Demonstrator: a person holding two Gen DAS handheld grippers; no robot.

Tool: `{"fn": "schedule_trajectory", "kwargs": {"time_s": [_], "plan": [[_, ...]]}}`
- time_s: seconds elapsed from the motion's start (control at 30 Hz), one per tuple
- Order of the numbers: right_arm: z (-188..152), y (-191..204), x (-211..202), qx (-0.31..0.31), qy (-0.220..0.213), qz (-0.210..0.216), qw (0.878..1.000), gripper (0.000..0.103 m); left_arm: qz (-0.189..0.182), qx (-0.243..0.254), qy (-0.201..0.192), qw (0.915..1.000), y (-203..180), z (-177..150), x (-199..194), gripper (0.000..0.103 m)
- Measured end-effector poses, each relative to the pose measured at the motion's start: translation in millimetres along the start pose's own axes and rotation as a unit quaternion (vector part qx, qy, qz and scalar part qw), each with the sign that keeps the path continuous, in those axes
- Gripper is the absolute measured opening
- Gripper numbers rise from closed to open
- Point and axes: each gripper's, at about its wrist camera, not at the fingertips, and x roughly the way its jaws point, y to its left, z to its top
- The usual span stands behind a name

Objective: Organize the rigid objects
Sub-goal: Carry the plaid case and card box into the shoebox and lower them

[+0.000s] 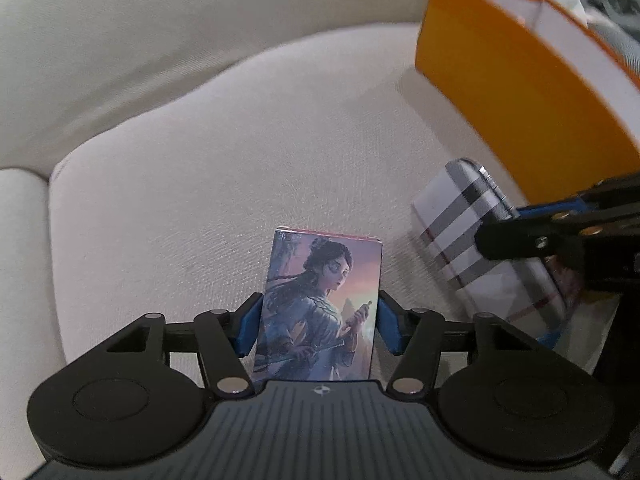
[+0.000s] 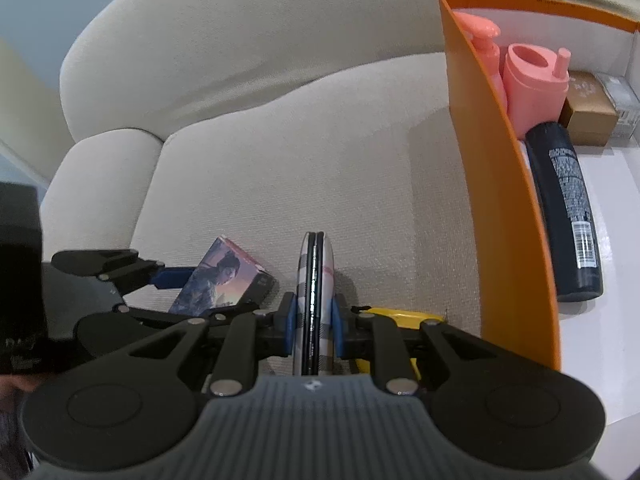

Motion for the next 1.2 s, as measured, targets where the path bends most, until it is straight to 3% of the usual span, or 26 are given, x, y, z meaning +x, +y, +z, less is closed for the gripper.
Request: {"fn": "schedule_trajectory", "kwargs": {"time_s": [0.3, 0.47, 0.63, 0.87, 1.03, 1.2], "plan": [[2.2, 4.6, -51.1, -0.023, -0.042, 0.025, 0.999, 0.018, -0.005, -0.053, -0.064, 0.9965, -22.7, 0.6, -83.3, 0.067], [4.0, -1.6, -96.2, -0.036, -0.078, 0.037, 0.996, 0.018, -0.009, -0.058, -0.090, 0.9942, -43.0, 13.4, -121.7, 0.067], [11.7, -23.7, -137.3, -0.035, -0.106, 0.024, 0.993, 0.018, -0.031, -0.043, -0.116, 0.9919, -71.5, 40.1, -135.7, 0.067], [30.3, -96.1, -162.5, 0.012, -0.104, -0.021, 0.994, 0.018, -0.058, -0.007, -0.118, 0.9913, -127.5, 80.2, -121.1, 0.067], [41.5, -160.4, -145.4, 0.076, -0.075, -0.055, 0.993, 0.018, -0.063, 0.025, -0.098, 0.9928, -163.8, 107.3, -86.4, 0.067], [56.6, -191.4, -115.7, 0.104, -0.062, -0.057, 0.991, 0.018, -0.058, 0.057, -0.077, 0.9937, -184.2, 125.8, -58.1, 0.067]]}}
